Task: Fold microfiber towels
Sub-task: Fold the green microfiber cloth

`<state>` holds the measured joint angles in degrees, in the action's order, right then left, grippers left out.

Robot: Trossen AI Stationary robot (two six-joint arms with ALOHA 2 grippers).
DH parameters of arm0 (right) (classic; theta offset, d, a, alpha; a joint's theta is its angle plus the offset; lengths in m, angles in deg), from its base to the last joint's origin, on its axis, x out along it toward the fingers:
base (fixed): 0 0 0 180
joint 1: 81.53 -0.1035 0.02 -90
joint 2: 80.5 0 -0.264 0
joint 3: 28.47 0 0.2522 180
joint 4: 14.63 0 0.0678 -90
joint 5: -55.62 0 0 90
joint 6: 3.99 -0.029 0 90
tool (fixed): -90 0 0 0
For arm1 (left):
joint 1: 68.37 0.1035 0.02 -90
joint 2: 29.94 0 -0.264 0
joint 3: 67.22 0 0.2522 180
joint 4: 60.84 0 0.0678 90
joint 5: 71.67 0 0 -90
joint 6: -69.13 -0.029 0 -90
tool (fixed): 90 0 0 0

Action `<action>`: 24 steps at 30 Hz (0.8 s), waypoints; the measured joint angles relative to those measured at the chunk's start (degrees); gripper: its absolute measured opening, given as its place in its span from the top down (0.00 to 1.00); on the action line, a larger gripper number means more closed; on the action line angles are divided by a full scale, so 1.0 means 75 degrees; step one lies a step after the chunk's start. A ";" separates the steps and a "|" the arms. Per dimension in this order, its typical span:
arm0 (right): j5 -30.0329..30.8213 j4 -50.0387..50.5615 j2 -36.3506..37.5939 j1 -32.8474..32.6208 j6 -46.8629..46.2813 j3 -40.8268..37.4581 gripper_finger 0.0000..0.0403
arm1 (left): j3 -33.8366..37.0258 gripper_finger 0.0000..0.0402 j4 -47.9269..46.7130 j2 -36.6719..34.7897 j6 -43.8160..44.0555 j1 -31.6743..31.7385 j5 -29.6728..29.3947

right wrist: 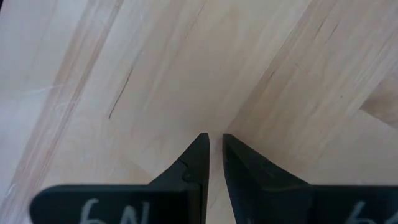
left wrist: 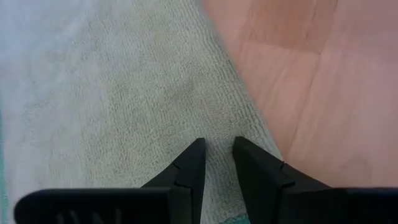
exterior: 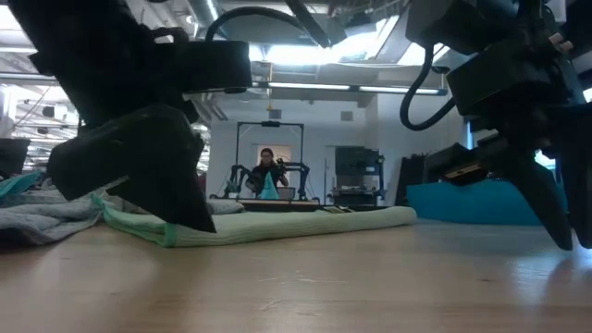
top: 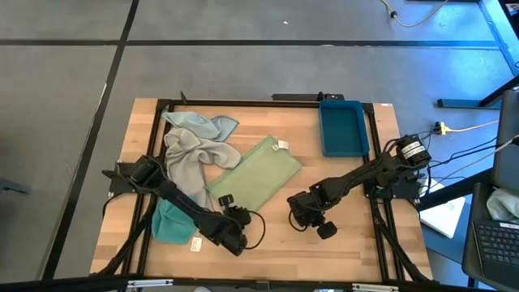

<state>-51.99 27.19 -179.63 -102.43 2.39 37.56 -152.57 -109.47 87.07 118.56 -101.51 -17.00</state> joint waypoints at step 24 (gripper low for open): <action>0.1283 -0.0330 0.0003 -0.1830 0.0157 0.1193 0.88 | -0.0107 0.79 0.4479 0.0017 -0.1301 0.0672 0.0397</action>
<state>-42.36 24.71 -179.61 -116.16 3.56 46.50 -153.38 -75.88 87.20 108.80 -96.47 -14.02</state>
